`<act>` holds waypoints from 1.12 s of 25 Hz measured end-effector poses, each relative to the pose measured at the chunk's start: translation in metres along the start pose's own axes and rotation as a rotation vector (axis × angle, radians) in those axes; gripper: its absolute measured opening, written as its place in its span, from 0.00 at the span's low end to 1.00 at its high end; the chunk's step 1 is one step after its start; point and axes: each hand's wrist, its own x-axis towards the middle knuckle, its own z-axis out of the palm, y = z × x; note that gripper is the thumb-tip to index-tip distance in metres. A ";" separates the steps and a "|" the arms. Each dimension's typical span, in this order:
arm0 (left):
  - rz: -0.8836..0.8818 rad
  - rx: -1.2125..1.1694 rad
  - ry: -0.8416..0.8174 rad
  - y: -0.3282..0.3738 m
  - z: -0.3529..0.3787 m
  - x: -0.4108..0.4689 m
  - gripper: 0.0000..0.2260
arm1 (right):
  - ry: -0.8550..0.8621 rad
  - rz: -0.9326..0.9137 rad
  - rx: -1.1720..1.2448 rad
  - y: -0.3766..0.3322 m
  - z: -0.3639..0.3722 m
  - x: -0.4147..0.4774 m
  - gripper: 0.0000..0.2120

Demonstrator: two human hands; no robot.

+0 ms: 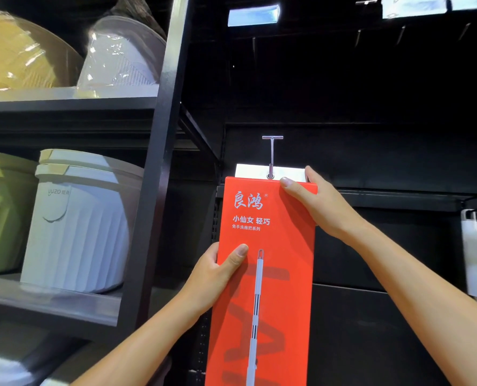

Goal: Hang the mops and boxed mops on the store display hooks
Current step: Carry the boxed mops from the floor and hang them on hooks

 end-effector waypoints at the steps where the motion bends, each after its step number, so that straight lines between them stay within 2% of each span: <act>1: 0.003 -0.009 0.023 -0.001 0.002 -0.002 0.33 | 0.003 0.005 -0.038 -0.003 -0.001 -0.004 0.52; 2: 0.010 -0.021 0.046 -0.001 0.003 -0.003 0.29 | 0.006 0.007 -0.070 -0.006 -0.002 -0.008 0.49; 4: 0.027 -0.054 0.100 -0.001 0.007 -0.007 0.25 | 0.029 -0.020 -0.065 -0.014 -0.002 -0.019 0.34; 6: 0.033 -0.084 0.155 -0.002 0.012 -0.011 0.24 | 0.083 -0.054 -0.103 -0.015 0.002 -0.030 0.30; 8: 0.038 -0.094 0.183 -0.006 0.014 -0.014 0.22 | 0.150 -0.064 -0.139 -0.003 0.011 -0.042 0.31; 10: 0.012 -0.104 0.168 -0.015 0.010 -0.019 0.24 | 0.163 -0.044 -0.075 0.019 0.027 -0.061 0.30; 12: -0.021 -0.129 0.116 -0.035 0.005 -0.028 0.29 | 0.138 0.013 0.071 0.046 0.051 -0.092 0.32; 16: -0.146 -0.268 -0.011 -0.091 0.008 -0.073 0.37 | 0.061 0.211 0.379 0.105 0.114 -0.182 0.44; 19: -0.286 -0.377 -0.053 -0.128 0.021 -0.110 0.42 | 0.024 0.313 0.551 0.144 0.161 -0.239 0.44; 23: -0.522 -0.506 0.009 -0.143 0.043 -0.133 0.25 | 0.039 0.463 0.731 0.170 0.195 -0.262 0.42; 28: -0.547 -0.551 0.010 -0.145 0.049 -0.133 0.25 | 0.023 0.531 0.843 0.173 0.196 -0.262 0.39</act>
